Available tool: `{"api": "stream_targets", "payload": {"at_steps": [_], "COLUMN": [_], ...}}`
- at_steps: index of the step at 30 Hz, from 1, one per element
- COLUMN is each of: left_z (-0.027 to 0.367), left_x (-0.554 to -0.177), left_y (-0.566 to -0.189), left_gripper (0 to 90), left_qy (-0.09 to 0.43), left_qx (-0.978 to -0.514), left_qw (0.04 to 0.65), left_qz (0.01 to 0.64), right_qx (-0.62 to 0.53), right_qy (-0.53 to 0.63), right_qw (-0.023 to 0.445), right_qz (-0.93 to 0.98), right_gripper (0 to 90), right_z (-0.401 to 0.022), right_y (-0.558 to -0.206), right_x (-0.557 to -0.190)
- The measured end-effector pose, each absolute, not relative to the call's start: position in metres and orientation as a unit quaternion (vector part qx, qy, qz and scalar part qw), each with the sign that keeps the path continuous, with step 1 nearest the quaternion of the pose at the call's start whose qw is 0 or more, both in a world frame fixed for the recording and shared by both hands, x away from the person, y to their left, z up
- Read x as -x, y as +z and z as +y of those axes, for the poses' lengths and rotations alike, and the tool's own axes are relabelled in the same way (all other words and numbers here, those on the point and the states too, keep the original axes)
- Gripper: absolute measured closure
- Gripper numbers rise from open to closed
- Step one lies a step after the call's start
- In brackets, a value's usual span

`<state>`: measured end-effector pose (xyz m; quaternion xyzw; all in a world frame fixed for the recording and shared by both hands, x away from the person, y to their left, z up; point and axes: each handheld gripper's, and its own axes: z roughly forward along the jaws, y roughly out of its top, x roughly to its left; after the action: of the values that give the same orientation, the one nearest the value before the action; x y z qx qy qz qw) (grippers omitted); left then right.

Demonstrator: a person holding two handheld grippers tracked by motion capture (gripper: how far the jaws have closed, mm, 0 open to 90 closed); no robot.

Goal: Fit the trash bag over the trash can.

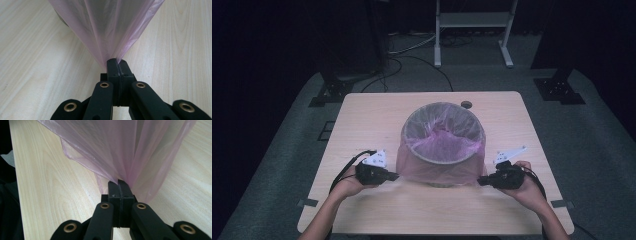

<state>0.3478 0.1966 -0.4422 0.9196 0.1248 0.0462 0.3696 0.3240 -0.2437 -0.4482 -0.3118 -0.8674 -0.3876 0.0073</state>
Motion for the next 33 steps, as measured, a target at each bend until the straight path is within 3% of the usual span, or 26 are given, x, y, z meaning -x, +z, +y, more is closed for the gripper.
{"api": "stream_targets", "payload": {"at_steps": [4, 7, 10, 15, 23, 27, 33], "left_z": [0.198, 0.204, 0.21, 0.223, 0.223, 0.21, 0.19], "left_x": [-0.346, -0.345, -0.344, -0.341, -0.345, -0.351, -0.36], "left_y": [-0.442, -0.439, -0.437, -0.433, -0.412, -0.395, -0.38], "left_gripper": [90.0, 74.6, 65.0, 57.0, 38.9, 30.9, 27.2], "left_qy": [0.04, 0.03, 0.024, 0.02, 0.031, 0.038, 0.051], "left_qx": [-0.916, -0.908, -0.903, -0.897, -0.882, -0.872, -0.869], "left_qw": [0.379, 0.395, 0.404, 0.413, 0.442, 0.465, 0.472], "left_qz": [0.127, 0.134, 0.142, 0.154, 0.158, 0.149, 0.136], "right_qx": [0.311, 0.304, 0.302, 0.298, 0.298, 0.287, 0.271], "right_qy": [-0.392, -0.413, -0.43, -0.452, -0.486, -0.508, -0.517], "right_qw": [0.011, 0.014, 0.014, 0.015, -0.026, -0.051, -0.083], "right_qz": [-0.866, -0.858, -0.851, -0.841, -0.821, -0.811, -0.808], "right_gripper": [90.0, 74.1, 63.9, 53.6, 38.9, 34.0, 32.9], "right_z": [-0.245, -0.25, -0.257, -0.272, -0.282, -0.273, -0.255], "right_y": [-0.448, -0.445, -0.441, -0.434, -0.415, -0.399, -0.384], "right_x": [-0.323, -0.319, -0.315, -0.308, -0.309, -0.316, -0.328]}}
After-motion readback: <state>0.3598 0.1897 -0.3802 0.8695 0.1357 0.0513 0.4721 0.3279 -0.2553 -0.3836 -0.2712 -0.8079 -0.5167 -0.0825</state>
